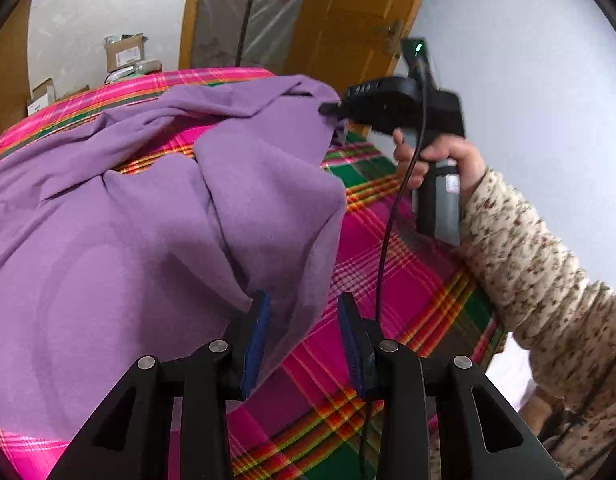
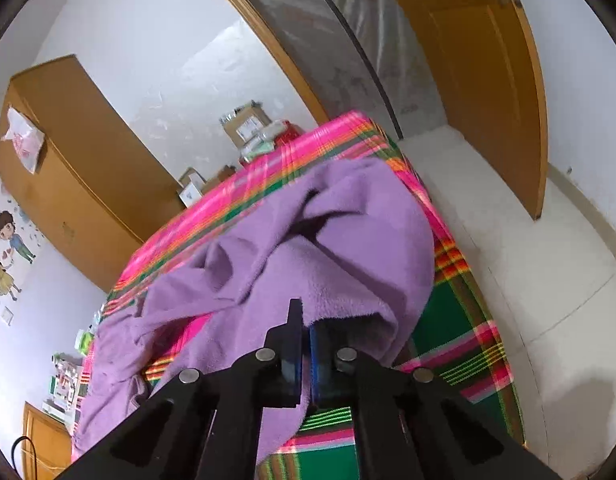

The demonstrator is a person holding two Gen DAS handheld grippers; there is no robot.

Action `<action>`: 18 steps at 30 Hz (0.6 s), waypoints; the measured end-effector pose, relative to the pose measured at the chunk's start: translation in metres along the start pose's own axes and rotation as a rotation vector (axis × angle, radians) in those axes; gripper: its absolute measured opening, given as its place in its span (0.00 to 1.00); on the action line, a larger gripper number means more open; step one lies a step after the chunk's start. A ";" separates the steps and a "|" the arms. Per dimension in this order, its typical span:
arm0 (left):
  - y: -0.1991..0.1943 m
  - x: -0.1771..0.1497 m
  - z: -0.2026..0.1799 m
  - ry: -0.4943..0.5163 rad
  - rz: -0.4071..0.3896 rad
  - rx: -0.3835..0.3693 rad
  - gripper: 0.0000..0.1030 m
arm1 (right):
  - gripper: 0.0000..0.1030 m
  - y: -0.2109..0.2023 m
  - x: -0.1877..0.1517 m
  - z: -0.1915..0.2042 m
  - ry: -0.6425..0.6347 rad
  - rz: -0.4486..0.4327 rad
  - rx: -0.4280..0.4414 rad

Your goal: Fold clothes

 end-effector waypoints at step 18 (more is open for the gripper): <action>0.011 -0.003 0.003 0.037 -0.005 0.059 0.08 | 0.02 -0.110 -0.002 0.004 -0.014 -0.218 -0.031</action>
Point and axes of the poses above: each gripper's, at about its wrist camera, not at the fingertips, and y roughly the way its jaws point, z to its left, x to its top, the point moved 6 cm from there along y, roughly the way its jaws point, and after that the axes turned 5 degrees about y, right-handed, at the moved point
